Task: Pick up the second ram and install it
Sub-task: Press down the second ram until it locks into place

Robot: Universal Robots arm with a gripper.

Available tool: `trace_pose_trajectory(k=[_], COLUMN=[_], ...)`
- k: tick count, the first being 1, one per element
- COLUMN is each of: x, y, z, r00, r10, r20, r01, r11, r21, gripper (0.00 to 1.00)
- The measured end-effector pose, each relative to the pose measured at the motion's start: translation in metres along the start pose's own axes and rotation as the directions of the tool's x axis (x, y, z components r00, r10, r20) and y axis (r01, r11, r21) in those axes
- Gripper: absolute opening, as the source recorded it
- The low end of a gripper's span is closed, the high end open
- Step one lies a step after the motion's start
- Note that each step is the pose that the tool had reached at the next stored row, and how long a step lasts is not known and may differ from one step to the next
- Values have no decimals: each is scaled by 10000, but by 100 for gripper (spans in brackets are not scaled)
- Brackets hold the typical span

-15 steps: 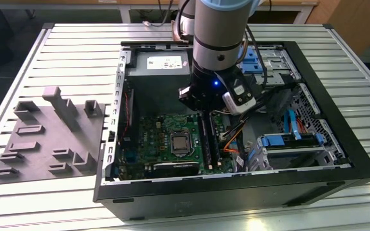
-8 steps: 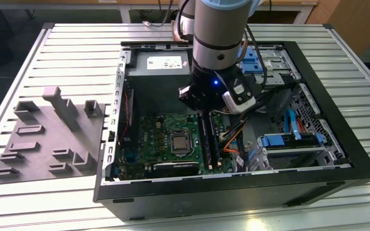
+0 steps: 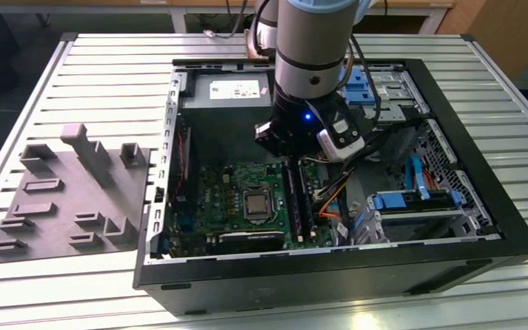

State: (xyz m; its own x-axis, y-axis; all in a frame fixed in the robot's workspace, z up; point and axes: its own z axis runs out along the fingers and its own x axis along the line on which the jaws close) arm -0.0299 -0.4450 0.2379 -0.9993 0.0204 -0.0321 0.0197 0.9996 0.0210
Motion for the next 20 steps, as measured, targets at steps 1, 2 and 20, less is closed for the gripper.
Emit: trace_pose_trajectory(k=[1,2,20], x=[0,0,2], y=[3,5,54], z=[0,0,14], r00=[10000,10000,10000], r10=[-1,0,0], r20=[0,0,0], r01=[1,0,0], r11=[10000,10000,10000], r21=[0,0,0], gripper=[11,11,11])
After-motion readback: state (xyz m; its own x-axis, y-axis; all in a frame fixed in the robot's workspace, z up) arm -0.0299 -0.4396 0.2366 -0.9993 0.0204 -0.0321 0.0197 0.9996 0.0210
